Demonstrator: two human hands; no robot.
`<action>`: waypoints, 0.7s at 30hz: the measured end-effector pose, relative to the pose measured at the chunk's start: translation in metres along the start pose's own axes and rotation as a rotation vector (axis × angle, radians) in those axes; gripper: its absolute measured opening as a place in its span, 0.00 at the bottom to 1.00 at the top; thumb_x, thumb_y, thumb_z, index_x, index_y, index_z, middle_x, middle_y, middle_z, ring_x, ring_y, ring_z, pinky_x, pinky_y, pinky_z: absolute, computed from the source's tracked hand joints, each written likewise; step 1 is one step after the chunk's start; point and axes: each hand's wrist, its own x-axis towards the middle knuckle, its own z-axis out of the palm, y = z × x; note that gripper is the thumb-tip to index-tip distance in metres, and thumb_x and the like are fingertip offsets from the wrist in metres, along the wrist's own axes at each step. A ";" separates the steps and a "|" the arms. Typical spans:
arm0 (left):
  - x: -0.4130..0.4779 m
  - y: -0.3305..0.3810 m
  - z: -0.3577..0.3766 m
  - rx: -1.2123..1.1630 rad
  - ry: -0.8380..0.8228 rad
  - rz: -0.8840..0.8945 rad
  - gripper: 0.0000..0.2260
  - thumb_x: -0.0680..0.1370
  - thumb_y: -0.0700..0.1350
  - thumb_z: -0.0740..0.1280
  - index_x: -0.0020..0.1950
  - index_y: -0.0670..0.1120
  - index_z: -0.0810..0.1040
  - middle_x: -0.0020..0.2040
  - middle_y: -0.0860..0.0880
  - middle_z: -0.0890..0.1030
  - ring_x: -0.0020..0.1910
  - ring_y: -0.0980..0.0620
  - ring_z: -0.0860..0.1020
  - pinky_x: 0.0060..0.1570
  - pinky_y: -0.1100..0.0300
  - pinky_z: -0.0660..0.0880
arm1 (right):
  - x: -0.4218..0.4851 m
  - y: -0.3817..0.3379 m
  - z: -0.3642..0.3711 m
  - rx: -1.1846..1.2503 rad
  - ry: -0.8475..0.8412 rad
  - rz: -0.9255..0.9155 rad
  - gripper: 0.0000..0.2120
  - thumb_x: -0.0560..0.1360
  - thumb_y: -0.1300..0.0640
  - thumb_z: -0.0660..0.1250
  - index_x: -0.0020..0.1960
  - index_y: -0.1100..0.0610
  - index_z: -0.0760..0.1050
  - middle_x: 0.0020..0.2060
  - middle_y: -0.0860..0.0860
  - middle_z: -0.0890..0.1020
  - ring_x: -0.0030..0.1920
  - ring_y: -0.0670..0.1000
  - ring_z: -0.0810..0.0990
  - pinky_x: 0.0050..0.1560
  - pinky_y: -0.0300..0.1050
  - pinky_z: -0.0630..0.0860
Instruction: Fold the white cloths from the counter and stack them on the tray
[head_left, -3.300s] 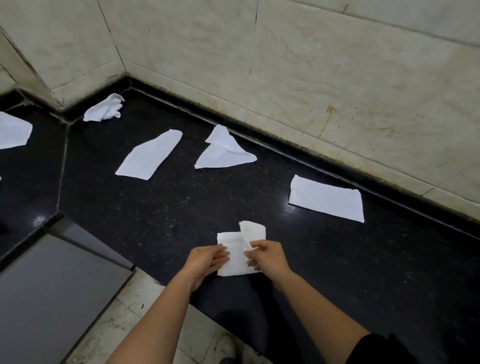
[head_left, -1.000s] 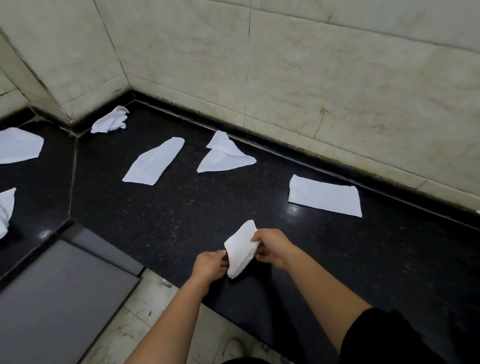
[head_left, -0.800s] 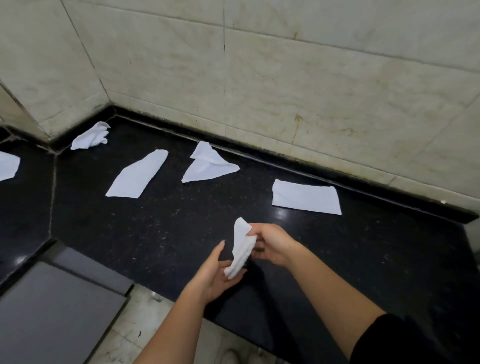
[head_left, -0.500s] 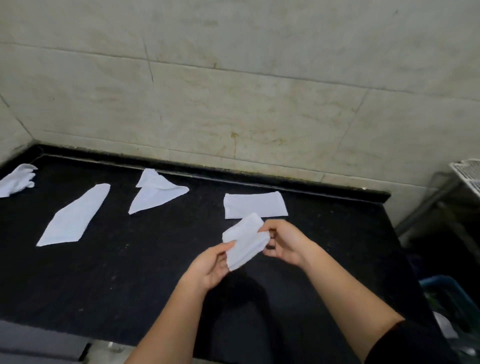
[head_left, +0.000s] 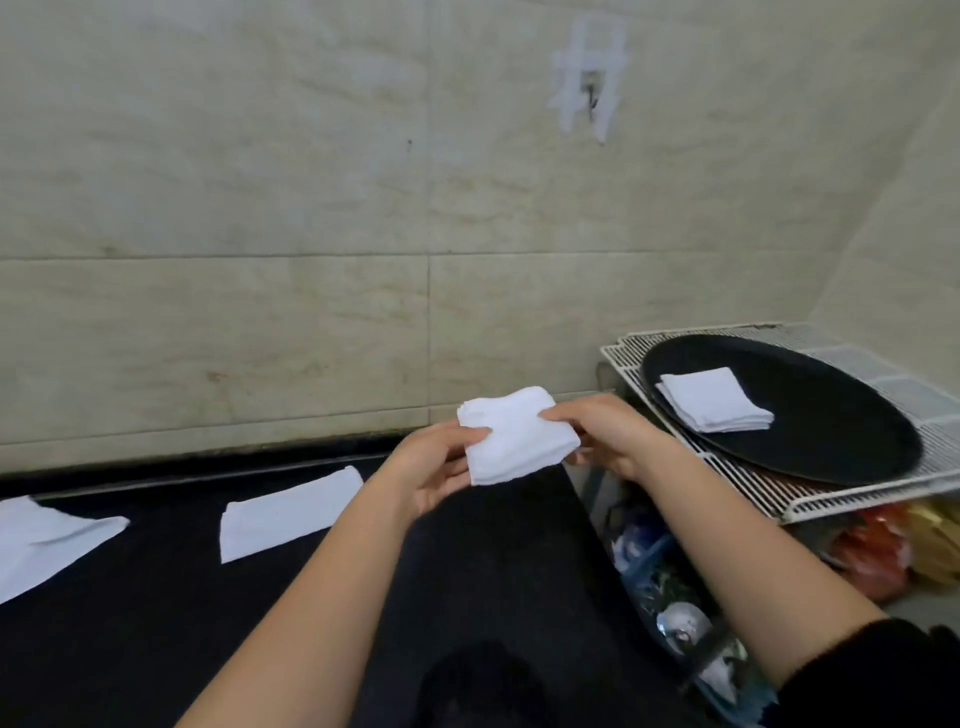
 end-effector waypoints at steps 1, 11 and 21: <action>0.007 0.002 0.024 0.007 -0.014 0.010 0.12 0.76 0.38 0.68 0.60 0.43 0.79 0.52 0.46 0.84 0.44 0.51 0.83 0.33 0.63 0.79 | 0.000 -0.005 -0.025 -0.014 0.014 -0.021 0.05 0.74 0.61 0.69 0.40 0.62 0.77 0.24 0.52 0.78 0.23 0.48 0.74 0.23 0.36 0.69; 0.090 -0.021 0.221 0.023 -0.013 -0.011 0.08 0.77 0.37 0.66 0.55 0.41 0.77 0.46 0.46 0.81 0.40 0.52 0.79 0.31 0.64 0.79 | 0.017 -0.009 -0.236 -0.064 0.069 -0.070 0.02 0.74 0.63 0.69 0.43 0.62 0.79 0.27 0.52 0.80 0.29 0.49 0.76 0.26 0.38 0.70; 0.150 -0.018 0.306 0.206 0.109 0.057 0.13 0.76 0.33 0.67 0.61 0.37 0.77 0.50 0.44 0.82 0.46 0.49 0.81 0.42 0.59 0.77 | 0.063 0.007 -0.318 -0.035 0.175 -0.025 0.06 0.76 0.62 0.67 0.52 0.63 0.80 0.34 0.52 0.79 0.33 0.48 0.77 0.32 0.41 0.75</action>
